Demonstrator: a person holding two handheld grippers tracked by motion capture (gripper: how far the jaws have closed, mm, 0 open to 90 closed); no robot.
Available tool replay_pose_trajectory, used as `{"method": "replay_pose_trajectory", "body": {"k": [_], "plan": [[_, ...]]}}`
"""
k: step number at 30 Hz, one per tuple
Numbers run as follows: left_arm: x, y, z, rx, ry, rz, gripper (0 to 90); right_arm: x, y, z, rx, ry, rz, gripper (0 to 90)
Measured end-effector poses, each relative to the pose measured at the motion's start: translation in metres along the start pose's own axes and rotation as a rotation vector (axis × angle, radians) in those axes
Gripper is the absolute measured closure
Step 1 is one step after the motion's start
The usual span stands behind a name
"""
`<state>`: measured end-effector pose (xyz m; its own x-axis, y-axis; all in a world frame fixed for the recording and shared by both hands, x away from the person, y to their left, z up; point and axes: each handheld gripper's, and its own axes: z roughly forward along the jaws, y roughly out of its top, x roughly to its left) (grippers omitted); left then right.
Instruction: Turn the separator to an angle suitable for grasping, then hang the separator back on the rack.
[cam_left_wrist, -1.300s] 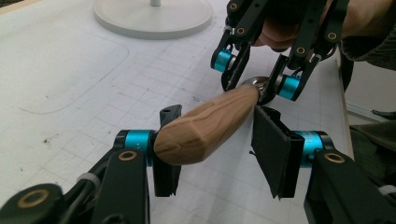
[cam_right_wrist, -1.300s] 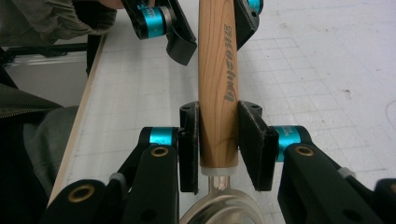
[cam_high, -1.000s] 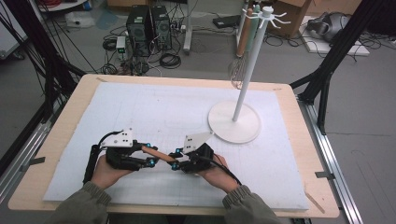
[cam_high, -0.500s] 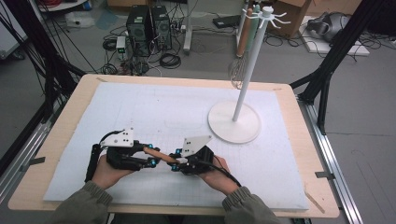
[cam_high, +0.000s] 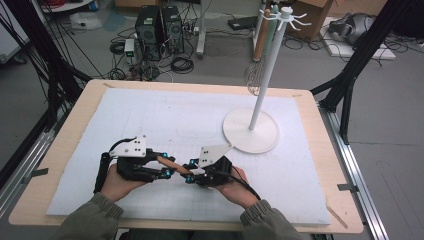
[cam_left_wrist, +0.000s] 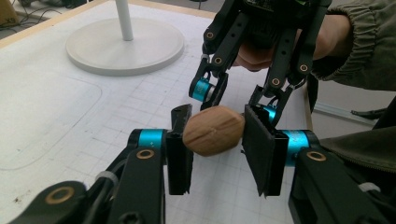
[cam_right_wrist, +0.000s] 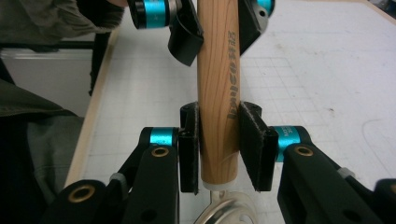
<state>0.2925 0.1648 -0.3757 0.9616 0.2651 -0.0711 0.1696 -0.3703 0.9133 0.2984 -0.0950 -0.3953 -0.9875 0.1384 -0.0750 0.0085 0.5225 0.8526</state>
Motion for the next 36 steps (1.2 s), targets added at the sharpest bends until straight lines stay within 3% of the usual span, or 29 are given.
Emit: {"method": "replay_pose_trajectory", "body": {"k": [8, 12, 19, 22, 25, 33, 36], "plan": [[-0.001, 0.007, 0.000, -0.006, -0.027, 0.008, 60.0, 0.000, 0.001, -0.001, -0.037, 0.037, 0.017, 70.2], [-0.002, 0.010, 0.000, 0.000, -0.032, 0.018, 65.4, 0.000, 0.001, 0.000, -0.043, 0.044, 0.028, 70.2], [0.000, 0.009, -0.001, -0.007, -0.033, -0.009, 66.8, 0.002, 0.003, 0.001, -0.041, 0.017, 0.018, 68.5], [-0.001, 0.010, 0.000, -0.012, -0.017, -0.009, 70.1, 0.006, 0.004, 0.000, -0.046, -0.046, 0.015, 64.8], [-0.003, 0.011, 0.003, 0.002, -0.014, 0.008, 71.2, 0.010, 0.007, 0.001, -0.033, -0.091, -0.020, 69.8], [-0.002, 0.012, 0.004, -0.011, -0.013, 0.002, 69.8, 0.010, 0.007, 0.001, -0.034, -0.095, -0.016, 71.8], [-0.002, 0.013, 0.004, -0.021, -0.014, 0.002, 68.7, 0.008, 0.007, -0.002, -0.062, -0.068, 0.032, 72.3]]}}
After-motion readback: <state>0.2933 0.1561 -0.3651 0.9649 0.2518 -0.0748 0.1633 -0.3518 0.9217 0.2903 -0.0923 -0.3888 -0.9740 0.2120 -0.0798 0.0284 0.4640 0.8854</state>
